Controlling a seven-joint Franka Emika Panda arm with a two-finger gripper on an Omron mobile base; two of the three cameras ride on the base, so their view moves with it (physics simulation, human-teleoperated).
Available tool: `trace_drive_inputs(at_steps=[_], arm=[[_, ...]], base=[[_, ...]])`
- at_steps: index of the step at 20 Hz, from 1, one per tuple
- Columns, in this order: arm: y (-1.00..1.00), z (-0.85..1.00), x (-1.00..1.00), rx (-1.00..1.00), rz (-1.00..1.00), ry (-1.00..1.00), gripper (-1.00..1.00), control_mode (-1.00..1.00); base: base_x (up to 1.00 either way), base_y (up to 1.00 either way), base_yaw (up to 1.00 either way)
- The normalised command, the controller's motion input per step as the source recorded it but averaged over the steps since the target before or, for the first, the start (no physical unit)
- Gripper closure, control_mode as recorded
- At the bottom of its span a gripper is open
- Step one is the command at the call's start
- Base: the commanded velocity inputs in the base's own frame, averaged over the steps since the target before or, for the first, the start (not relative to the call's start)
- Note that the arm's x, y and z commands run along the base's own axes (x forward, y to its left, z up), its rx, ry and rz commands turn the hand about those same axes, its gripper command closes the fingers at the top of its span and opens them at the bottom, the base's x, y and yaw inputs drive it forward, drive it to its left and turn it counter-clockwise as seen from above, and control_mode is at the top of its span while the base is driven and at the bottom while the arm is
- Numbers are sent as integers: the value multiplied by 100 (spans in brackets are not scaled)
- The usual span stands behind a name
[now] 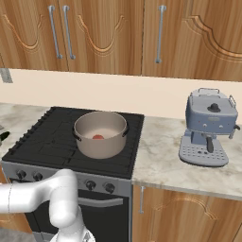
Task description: Put the cucumber and onion in the pot. Retrieve the spatula and lightly stir the vegetables in the pot.
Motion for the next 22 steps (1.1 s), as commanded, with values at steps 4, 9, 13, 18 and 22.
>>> trace_drive_inputs(at_steps=[4,9,13,18,22], arm=[[-42,33,-69,0,13,0,100,-100],[-81,67,-98,0,21,-8,100,-100],[-93,58,-77,1,19,-14,100,-100],[-100,76,-11,9,14,-7,100,-100],[-100,94,0,19,5,0,100,-100]], base=[[0,0,0],[0,0,0],[0,0,0],[0,0,0],[0,0,0]])
